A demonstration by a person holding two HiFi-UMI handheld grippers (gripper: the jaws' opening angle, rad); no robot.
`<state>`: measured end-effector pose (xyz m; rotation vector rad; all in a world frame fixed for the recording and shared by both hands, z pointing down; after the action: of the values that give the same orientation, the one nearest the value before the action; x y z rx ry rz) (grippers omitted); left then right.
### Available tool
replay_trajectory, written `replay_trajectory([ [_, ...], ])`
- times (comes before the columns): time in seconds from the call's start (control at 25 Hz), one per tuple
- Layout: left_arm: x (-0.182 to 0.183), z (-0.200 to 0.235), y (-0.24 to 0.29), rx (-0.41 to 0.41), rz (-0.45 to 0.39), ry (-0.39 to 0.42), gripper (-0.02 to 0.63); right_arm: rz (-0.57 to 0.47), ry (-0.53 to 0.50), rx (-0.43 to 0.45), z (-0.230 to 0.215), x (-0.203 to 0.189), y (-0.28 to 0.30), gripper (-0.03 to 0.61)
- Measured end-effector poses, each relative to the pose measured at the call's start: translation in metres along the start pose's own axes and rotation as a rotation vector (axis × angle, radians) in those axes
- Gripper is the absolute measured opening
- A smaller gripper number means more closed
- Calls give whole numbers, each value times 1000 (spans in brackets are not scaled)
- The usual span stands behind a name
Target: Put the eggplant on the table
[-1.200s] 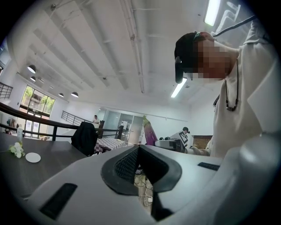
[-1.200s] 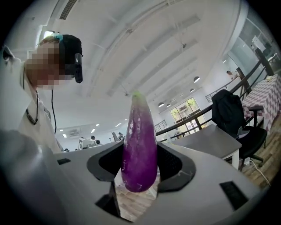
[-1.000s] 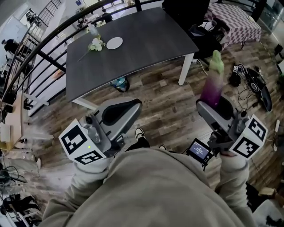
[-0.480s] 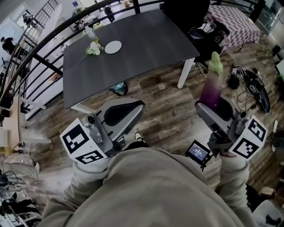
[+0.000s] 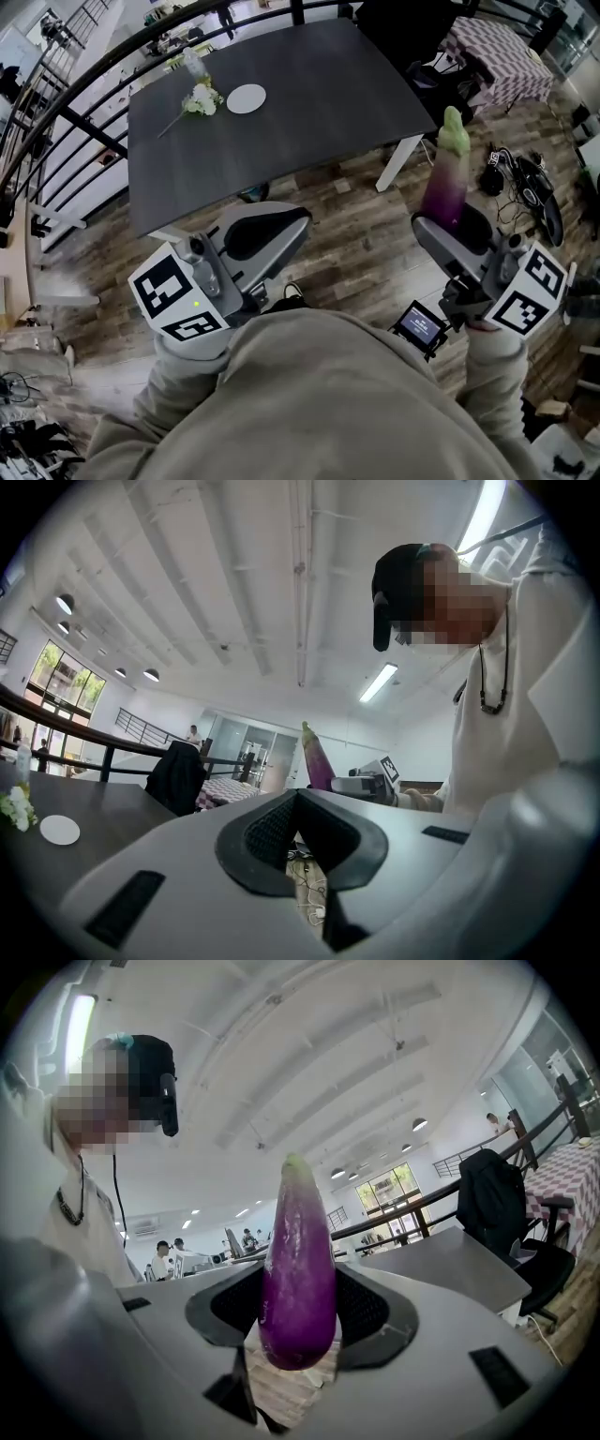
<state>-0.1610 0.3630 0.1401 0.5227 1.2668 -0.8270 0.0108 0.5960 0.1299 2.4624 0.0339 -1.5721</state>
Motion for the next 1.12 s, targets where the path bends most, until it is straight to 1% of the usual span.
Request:
replay_trajectory([
  [0.4,17,70,-67,-18,6,-21,5,40,-13,14,34,14,109,230],
  [0.56,20,93,-93,-14,4,-30,5,62,-15,9,44,17,141,230],
  [0.68,19,99,-107,20,-21,-50,5,99,-14,21,45,18,157,230],
  [0.84,14,107,-115,52,-34,-75,5,115,-6,43,40,23,178,230],
  [1.0,18,113,-118,117,-51,-79,5,142,-9,117,26,32,209,230],
  [1.12,24,118,-125,194,-74,-66,5,154,-15,180,19,35,235,230],
])
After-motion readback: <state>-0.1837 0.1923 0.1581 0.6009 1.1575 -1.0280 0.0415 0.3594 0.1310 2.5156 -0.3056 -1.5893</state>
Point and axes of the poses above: the fingertips, and each gripper's own axes: y forward along the fingers, z to its left, x out of its top, the point moved 9 cm from there along -y, backward along the fingers, and after that the axes turned 10 degrees about -x, right-handed, at the moved point
